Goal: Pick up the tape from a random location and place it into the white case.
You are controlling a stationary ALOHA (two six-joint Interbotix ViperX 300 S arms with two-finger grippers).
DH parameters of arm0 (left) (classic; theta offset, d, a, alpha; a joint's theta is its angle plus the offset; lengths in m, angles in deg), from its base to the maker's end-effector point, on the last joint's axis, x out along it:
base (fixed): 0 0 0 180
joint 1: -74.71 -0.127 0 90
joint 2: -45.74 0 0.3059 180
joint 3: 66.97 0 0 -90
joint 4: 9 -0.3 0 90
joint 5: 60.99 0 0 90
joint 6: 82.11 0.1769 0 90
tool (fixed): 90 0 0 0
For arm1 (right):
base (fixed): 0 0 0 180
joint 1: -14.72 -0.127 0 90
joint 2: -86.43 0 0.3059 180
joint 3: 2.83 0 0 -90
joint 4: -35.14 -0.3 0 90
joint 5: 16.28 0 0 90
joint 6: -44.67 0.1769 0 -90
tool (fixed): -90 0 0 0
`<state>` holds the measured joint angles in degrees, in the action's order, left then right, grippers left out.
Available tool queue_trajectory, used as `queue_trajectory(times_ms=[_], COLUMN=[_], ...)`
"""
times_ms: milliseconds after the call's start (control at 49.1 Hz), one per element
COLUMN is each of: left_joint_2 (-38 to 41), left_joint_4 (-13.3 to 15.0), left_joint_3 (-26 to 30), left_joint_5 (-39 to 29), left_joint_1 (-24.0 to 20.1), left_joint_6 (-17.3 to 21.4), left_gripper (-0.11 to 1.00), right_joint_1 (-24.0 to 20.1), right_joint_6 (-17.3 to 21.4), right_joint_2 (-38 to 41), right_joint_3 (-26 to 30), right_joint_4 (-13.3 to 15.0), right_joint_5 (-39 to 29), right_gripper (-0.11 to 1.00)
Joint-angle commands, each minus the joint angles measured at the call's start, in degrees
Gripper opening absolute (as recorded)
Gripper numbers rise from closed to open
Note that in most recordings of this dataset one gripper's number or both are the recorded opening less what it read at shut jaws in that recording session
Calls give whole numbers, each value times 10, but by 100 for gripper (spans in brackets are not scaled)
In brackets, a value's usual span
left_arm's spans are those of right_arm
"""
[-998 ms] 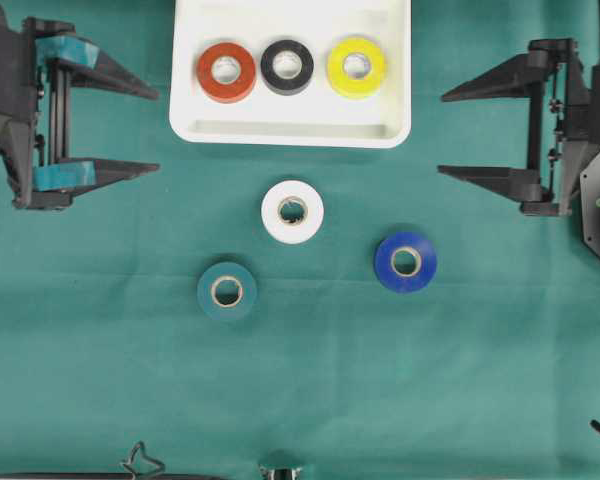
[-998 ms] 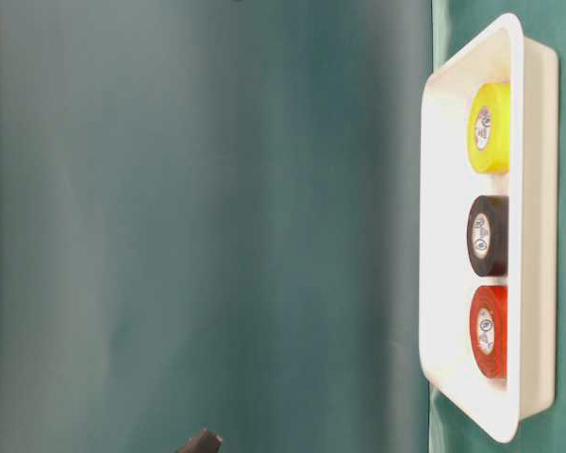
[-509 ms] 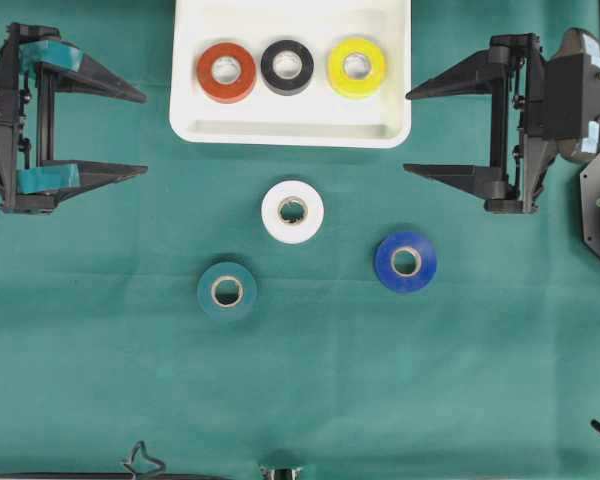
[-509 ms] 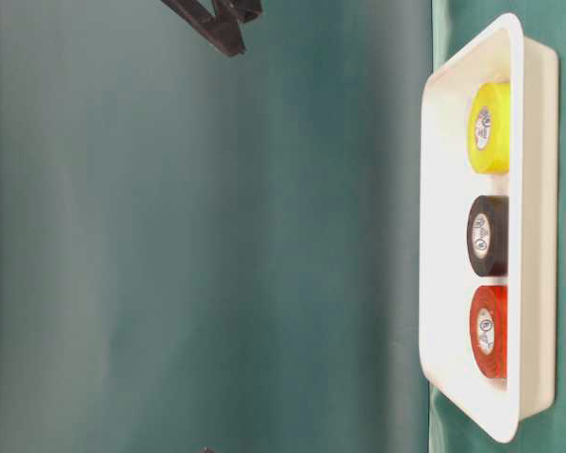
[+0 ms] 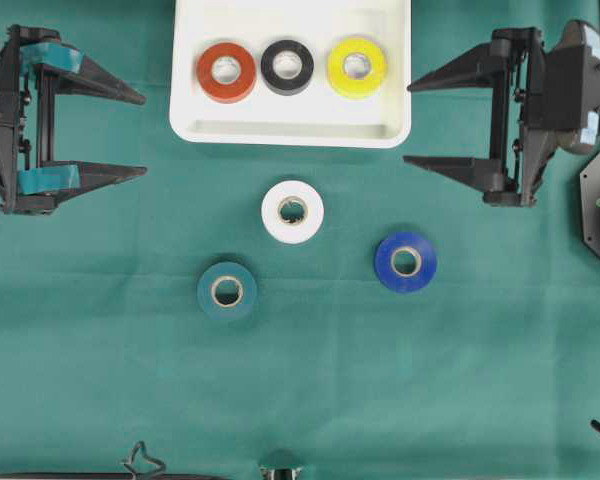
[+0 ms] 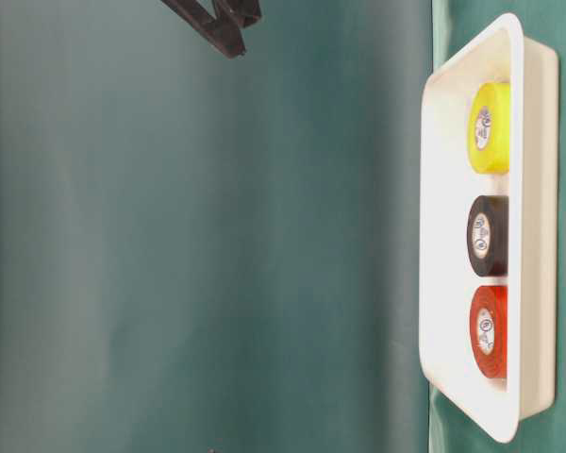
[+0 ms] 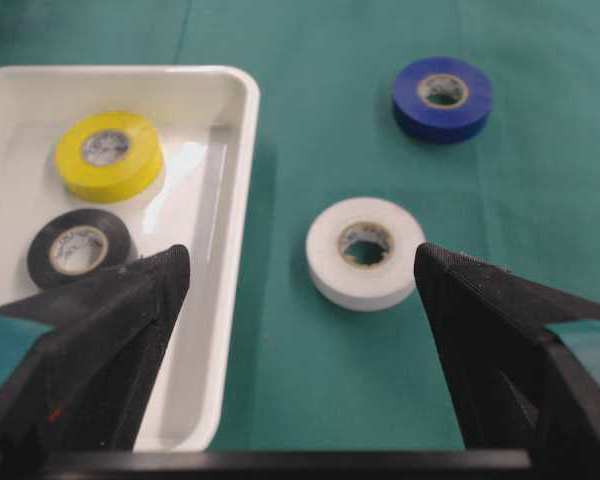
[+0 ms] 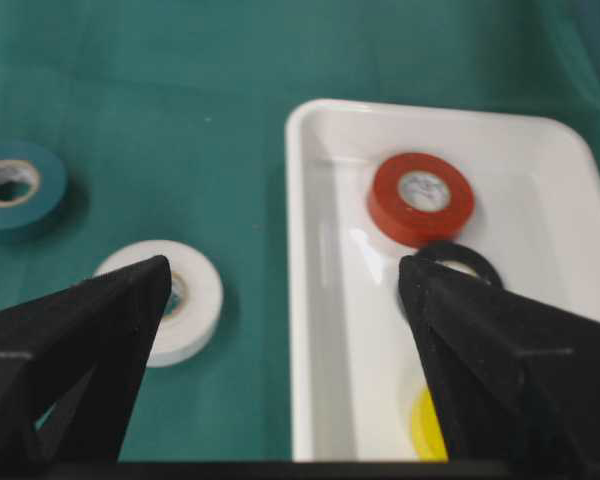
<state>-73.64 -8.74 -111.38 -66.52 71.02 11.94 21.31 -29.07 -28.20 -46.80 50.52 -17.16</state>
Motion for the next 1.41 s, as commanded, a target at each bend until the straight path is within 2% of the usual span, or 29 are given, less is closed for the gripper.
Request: queue_trajectory(times_ms=[0, 611, 1385], left_joint_2=[-2, -2, -2], left_joint_4=[2, 1, 1], left_joint_3=[6, 5, 4], left_joint_5=[5, 5, 4], left_joint_1=[2, 2, 2], left_joint_6=[-1, -1, -1], left_gripper=[96, 96, 96], right_joint_1=[11, 18, 9], right_joint_6=[1, 3, 7], right_joint_2=[-3, -39, -39], right_joint_3=[15, -1, -10], right_joint_4=[1, -1, -4], right_joint_5=[5, -18, -18], right_gripper=[90, 89, 90])
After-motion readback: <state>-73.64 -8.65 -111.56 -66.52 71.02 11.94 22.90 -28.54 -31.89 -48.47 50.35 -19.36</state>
